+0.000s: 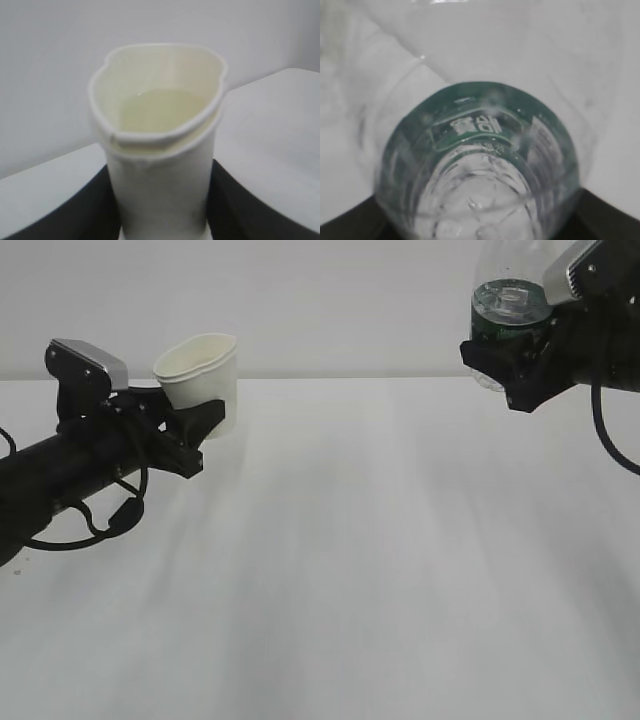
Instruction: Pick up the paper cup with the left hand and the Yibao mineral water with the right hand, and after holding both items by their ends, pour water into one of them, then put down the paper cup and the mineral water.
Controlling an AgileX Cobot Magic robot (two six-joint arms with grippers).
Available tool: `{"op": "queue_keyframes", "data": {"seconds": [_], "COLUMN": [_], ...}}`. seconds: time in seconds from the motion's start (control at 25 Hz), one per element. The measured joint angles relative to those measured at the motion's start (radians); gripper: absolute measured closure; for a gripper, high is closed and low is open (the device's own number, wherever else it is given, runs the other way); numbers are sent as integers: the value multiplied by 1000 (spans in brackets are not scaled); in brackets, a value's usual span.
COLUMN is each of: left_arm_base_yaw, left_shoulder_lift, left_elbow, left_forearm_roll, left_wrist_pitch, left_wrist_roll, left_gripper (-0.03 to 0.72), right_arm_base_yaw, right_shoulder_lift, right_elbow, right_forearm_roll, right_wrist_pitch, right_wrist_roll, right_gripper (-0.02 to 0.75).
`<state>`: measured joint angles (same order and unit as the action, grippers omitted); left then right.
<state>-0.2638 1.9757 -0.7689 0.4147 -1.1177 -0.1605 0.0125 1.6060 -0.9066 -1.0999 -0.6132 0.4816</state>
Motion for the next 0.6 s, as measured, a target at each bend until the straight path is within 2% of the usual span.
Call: {"op": "queue_keyframes", "data": {"seconds": [0.6], "left_arm_base_yaw": [60], "left_shoulder_lift": [0], "left_elbow": [0], "left_forearm_roll": [-3], "left_wrist_pitch": [0], "left_wrist_roll": [2], "left_gripper": [328], "right_arm_base_yaw": [0], "right_shoulder_lift": [0], "right_elbow": [0], "right_forearm_roll": [0], "right_wrist_pitch": [3], "right_wrist_roll": [0], "right_gripper": [275]}}
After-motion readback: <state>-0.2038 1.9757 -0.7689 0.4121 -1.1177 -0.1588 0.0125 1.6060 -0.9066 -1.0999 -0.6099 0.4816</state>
